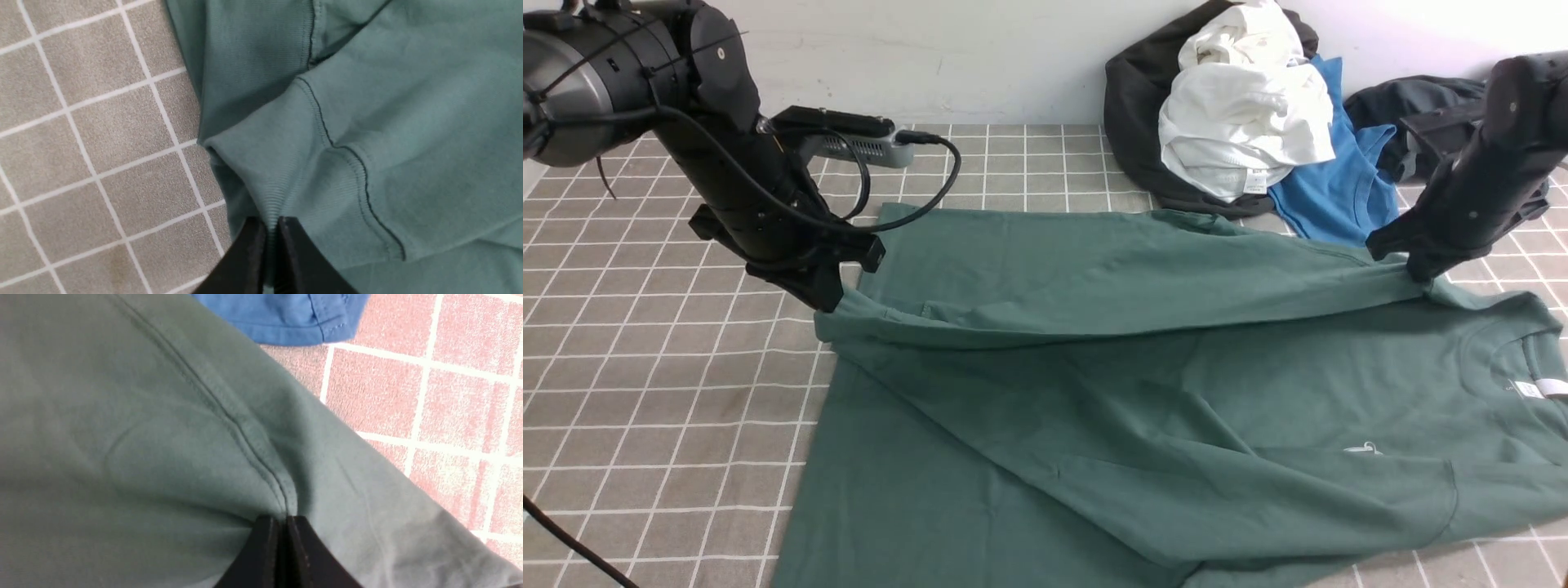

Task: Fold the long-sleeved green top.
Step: Use the left arm to drag and drop the cuff onto the cuff closest to the left arm

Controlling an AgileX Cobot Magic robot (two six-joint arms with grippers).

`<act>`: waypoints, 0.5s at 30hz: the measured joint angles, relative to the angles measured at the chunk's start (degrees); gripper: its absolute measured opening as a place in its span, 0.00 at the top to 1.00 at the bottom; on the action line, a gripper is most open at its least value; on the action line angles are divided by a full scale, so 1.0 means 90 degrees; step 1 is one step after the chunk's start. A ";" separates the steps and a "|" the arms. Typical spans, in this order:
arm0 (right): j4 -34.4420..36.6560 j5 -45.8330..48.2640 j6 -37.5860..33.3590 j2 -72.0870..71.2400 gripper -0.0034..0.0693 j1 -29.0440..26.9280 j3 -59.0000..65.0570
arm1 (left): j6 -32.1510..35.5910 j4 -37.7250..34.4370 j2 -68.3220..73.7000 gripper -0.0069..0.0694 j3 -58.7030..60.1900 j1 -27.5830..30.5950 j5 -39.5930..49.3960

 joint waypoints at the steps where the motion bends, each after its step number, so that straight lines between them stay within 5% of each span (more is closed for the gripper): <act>1: 0.0000 0.0009 -0.0008 0.0000 0.95 0.0000 0.0000 | 0.0014 0.0000 0.0015 0.89 0.0000 0.0000 0.0019; 6: 0.0000 0.0264 -0.0044 0.0000 0.95 -0.0017 0.0000 | 0.0081 0.0084 0.0318 0.80 0.0008 0.0000 0.0219; 15: 0.0000 0.0925 0.0197 -0.0541 0.86 -0.0027 0.0000 | 0.0065 0.0041 -0.0138 0.43 0.0016 0.0000 0.0804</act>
